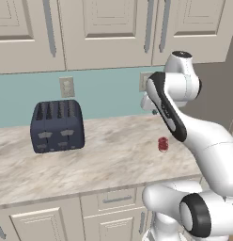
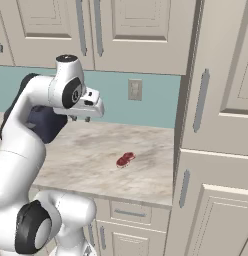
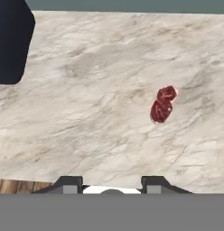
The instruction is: Retrieve the tupperware from the cabinet, then place the raw meat into the tupperware to avoid contamination.
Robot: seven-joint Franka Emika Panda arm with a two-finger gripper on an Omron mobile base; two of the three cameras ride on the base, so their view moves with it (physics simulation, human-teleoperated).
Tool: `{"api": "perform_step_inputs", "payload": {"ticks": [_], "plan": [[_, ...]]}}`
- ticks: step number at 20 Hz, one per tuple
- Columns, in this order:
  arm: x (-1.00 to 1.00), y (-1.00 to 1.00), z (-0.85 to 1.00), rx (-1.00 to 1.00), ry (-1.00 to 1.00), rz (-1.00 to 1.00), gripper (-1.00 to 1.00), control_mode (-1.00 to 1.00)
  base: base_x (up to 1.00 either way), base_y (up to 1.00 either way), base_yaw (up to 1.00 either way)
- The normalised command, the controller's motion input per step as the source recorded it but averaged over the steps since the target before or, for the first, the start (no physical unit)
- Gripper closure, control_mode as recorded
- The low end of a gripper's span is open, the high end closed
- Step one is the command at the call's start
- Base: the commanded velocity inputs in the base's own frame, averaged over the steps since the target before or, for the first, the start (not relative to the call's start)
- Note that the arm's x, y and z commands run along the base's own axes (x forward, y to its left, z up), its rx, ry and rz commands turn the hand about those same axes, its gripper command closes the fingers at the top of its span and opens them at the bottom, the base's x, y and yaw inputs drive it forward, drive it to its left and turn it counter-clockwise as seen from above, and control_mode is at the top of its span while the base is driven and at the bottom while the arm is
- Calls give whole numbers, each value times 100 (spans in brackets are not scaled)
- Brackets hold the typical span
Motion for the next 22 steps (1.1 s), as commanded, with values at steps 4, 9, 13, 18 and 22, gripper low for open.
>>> {"api": "perform_step_inputs", "payload": {"ticks": [4,9,13,18,22], "plan": [[-16,-3,0,0,0,1,-100,-100,0,0,0],[-34,-14,5,0,-6,5,-100,-100,0,0,0],[-37,-16,19,1,-14,3,-100,-100,0,0,0],[-31,-13,17,0,-17,3,-100,-100,0,0,0],[-25,-8,23,0,-18,1,-100,-100,0,0,0]]}}
